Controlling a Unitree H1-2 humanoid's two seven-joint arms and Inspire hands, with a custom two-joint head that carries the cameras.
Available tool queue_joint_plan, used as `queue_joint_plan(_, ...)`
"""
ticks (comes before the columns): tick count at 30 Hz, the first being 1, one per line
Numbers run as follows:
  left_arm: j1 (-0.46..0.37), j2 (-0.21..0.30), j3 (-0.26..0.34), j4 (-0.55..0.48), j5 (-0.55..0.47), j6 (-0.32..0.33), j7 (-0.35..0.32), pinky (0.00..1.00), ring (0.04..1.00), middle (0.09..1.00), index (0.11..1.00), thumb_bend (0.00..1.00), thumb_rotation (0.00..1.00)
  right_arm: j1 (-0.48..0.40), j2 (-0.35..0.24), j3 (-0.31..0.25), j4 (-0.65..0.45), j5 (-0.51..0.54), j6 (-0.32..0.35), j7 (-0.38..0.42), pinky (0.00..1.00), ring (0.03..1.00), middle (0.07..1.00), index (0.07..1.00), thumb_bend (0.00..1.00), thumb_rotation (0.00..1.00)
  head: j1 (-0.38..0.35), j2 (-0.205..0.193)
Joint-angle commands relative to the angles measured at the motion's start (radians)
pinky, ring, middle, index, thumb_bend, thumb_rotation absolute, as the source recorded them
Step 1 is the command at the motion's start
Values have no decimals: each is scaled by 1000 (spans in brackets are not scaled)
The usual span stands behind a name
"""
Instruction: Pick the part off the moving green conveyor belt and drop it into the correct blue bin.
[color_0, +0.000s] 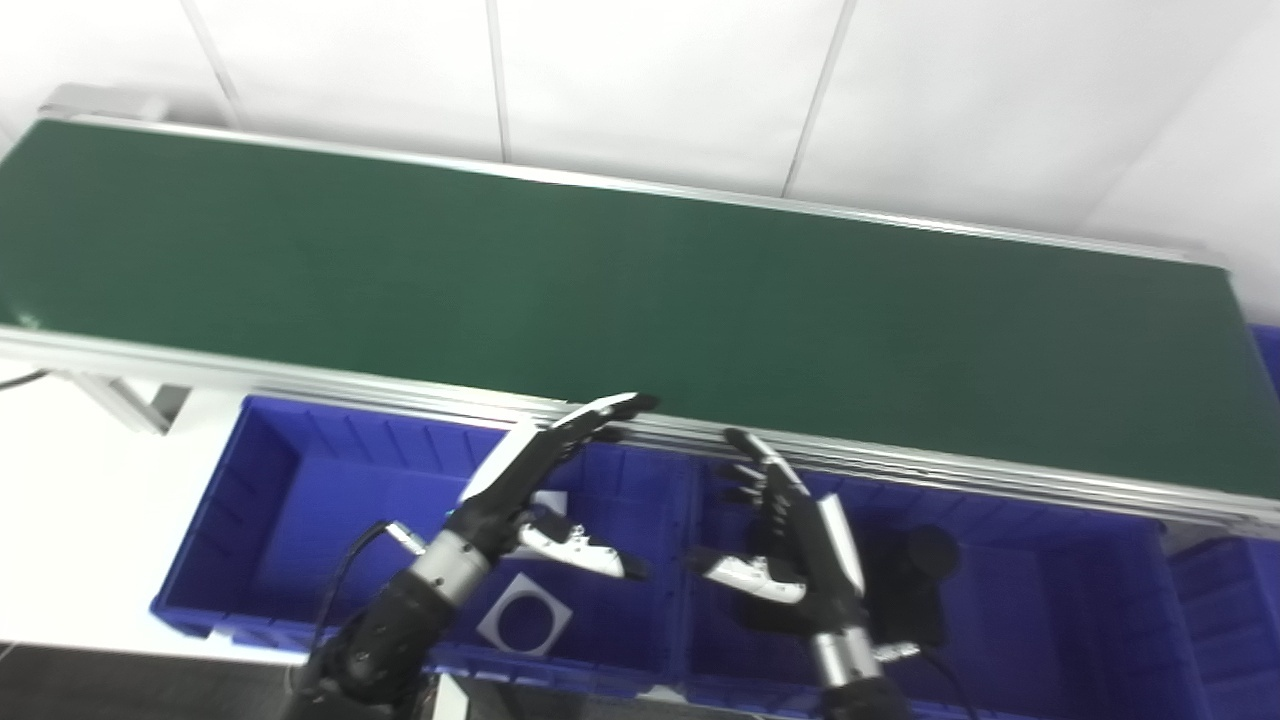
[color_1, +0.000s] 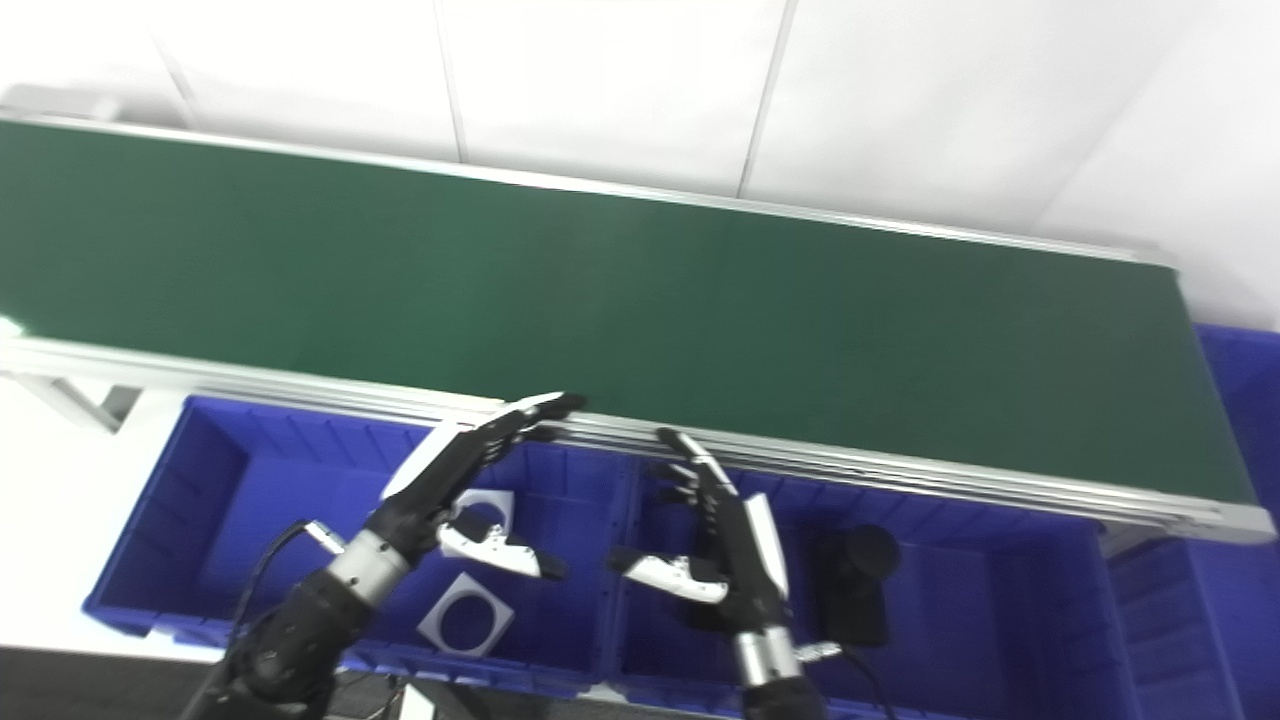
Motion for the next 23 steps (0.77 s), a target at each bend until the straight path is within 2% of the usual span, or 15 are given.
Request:
queue_joint_plan(1, -26, 3, 0, -9, 11, -51, 19, 815, 888, 896, 845, 910, 166, -17, 8, 14, -22, -14, -36, -40, 699, 795, 905, 853, 941, 459, -2, 1)
queue_joint_plan(9, -35, 5, 4, -1, 54, -41, 49, 817, 880, 883, 832, 898, 145, -21, -5, 52, -27, -20, -36, -90, 696, 811, 920, 865, 935, 476, 0, -5)
queue_joint_plan(19, -42, 2, 7, 18, 40, -45, 53, 780, 831, 837, 800, 890, 182, -26, -26, 75, -19, -8, -36, -116, 712, 825, 927, 870, 942, 477, 22, -16)
queue_joint_plan(23, -38, -1, 3, 25, 19, -54, 45, 761, 823, 828, 792, 876, 181, -28, -28, 78, -9, 2, -36, -120, 728, 826, 921, 864, 955, 476, 2, -21)
